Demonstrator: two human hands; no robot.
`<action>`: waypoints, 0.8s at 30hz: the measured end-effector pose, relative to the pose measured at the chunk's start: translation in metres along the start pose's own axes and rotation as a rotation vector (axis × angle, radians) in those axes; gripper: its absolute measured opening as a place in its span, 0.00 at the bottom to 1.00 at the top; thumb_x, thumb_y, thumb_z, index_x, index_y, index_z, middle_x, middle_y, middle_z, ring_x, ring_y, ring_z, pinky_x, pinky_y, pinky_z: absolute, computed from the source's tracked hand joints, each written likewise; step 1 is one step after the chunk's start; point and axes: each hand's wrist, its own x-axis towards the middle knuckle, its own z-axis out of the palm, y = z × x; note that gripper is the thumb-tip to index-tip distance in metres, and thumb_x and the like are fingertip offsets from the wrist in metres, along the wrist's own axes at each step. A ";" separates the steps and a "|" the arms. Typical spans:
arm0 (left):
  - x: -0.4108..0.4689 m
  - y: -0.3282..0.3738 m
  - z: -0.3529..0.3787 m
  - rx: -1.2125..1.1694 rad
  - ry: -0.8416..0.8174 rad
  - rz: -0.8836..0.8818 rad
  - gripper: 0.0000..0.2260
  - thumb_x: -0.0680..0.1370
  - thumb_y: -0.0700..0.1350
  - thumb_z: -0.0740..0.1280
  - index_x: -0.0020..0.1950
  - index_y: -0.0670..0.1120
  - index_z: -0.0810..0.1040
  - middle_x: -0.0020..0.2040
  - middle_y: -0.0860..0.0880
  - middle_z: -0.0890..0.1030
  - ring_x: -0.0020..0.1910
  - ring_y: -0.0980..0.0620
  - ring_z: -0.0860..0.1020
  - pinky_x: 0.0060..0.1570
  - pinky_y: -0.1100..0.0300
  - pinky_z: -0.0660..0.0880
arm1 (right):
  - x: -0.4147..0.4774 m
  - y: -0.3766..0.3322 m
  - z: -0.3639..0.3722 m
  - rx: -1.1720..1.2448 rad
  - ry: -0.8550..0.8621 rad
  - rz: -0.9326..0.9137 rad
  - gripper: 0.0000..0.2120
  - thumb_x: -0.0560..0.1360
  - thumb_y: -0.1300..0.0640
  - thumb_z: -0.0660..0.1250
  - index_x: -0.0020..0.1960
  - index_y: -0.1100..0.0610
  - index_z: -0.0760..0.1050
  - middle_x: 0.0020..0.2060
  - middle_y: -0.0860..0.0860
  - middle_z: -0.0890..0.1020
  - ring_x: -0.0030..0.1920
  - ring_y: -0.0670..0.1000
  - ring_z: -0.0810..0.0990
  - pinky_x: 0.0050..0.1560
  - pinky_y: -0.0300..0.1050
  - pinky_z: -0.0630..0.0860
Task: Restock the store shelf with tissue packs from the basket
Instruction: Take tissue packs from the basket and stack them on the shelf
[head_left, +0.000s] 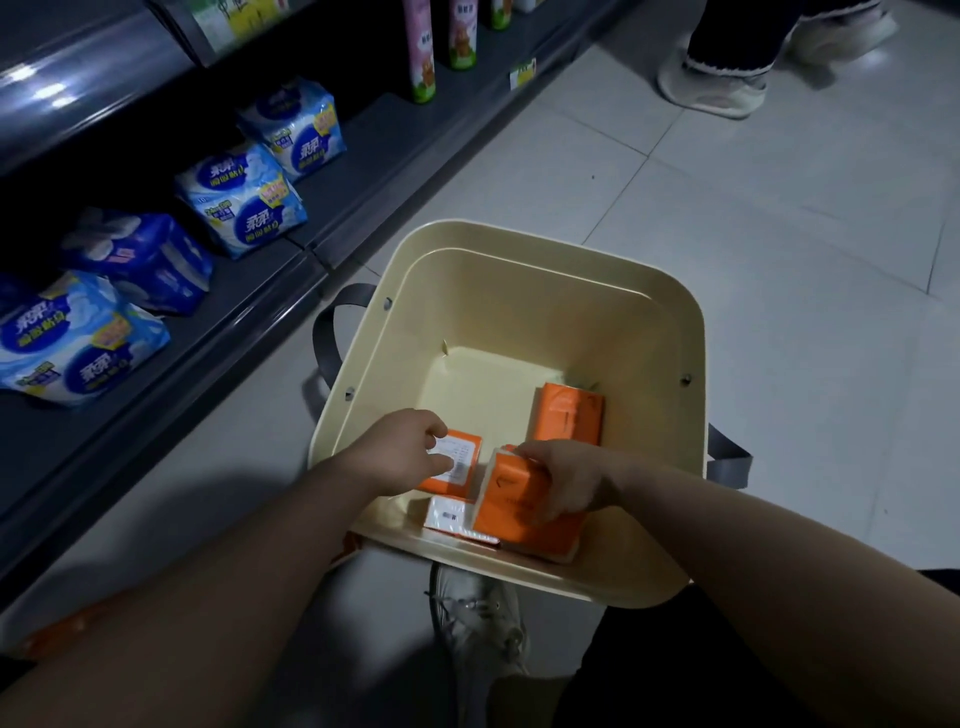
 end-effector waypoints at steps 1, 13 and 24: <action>0.000 0.000 0.000 0.011 -0.008 0.001 0.22 0.73 0.47 0.73 0.65 0.47 0.74 0.62 0.47 0.77 0.55 0.51 0.77 0.53 0.62 0.73 | 0.002 0.000 -0.002 -0.093 0.041 0.001 0.23 0.71 0.57 0.71 0.64 0.55 0.71 0.59 0.55 0.77 0.58 0.55 0.76 0.53 0.43 0.72; 0.033 0.018 0.033 0.621 -0.468 0.064 0.28 0.72 0.45 0.74 0.69 0.42 0.69 0.68 0.45 0.71 0.66 0.48 0.71 0.54 0.61 0.68 | 0.008 0.011 -0.042 -0.064 0.280 0.184 0.16 0.74 0.59 0.66 0.61 0.59 0.73 0.57 0.58 0.79 0.57 0.58 0.78 0.49 0.44 0.74; 0.041 0.004 0.033 0.514 -0.312 0.027 0.15 0.78 0.39 0.60 0.65 0.44 0.73 0.60 0.47 0.76 0.53 0.50 0.74 0.51 0.62 0.68 | 0.015 0.010 -0.054 0.012 0.315 0.188 0.12 0.73 0.60 0.65 0.57 0.59 0.74 0.53 0.57 0.80 0.52 0.57 0.79 0.46 0.46 0.76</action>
